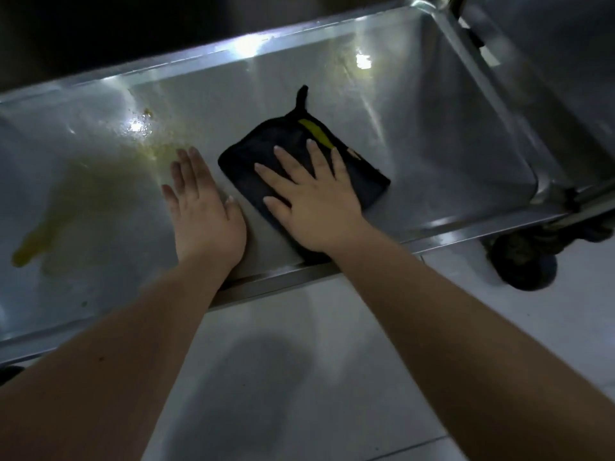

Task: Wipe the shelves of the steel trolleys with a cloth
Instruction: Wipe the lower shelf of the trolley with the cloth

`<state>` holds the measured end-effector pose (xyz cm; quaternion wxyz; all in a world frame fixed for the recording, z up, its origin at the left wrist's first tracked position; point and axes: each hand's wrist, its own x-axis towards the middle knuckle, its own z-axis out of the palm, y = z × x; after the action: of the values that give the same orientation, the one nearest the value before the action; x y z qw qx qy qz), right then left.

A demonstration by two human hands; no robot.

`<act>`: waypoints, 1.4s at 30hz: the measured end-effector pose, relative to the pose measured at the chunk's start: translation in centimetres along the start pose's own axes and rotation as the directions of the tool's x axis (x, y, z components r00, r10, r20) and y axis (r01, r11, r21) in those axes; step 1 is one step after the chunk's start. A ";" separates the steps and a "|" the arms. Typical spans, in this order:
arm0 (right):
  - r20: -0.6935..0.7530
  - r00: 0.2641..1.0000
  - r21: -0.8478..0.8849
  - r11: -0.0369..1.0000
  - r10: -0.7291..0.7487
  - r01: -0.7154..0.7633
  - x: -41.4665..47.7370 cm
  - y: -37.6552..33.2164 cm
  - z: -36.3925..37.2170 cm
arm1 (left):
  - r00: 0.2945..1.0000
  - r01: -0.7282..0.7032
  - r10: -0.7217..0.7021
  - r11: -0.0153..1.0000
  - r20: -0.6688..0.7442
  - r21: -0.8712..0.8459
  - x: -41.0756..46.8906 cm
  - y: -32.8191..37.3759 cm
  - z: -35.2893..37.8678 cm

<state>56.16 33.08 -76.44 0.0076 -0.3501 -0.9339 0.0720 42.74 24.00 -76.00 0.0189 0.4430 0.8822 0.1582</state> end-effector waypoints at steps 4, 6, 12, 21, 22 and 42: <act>-0.056 0.958 -0.056 0.957 0.281 -0.284 -1.0 9.9 -1.7 | 1.000 -0.021 0.021 1.000 0.010 -0.008 0.2 -0.2 0.0; -0.033 0.868 -0.012 0.868 0.495 -0.496 -2.6 14.5 -2.6 | 0.999 -0.035 0.035 0.999 0.018 -0.006 0.2 -0.2 0.1; 0.002 0.760 0.038 0.759 0.650 -0.649 -4.0 11.0 -2.3 | 0.992 -0.126 0.128 0.982 0.004 -0.142 0.0 -0.6 0.2; 0.022 0.962 0.109 0.956 0.273 -0.273 -2.5 -7.5 1.0 | 0.989 0.026 -0.118 0.718 -0.085 -0.695 -1.1 -1.1 -1.0; 0.019 0.963 0.126 0.955 0.268 -0.268 -2.6 -7.1 0.8 | 0.986 0.032 -0.139 0.710 -0.096 -0.703 -1.2 -1.2 -1.4; 0.036 0.954 0.049 0.953 0.296 -0.298 -4.5 3.6 0.3 | 0.976 -0.133 0.094 0.972 0.195 0.196 -0.3 -5.1 -1.7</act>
<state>61.93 32.75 -77.11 -0.0073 -0.4850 -0.8684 0.1024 38.66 20.46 -75.90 0.0452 0.5051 0.8615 0.0241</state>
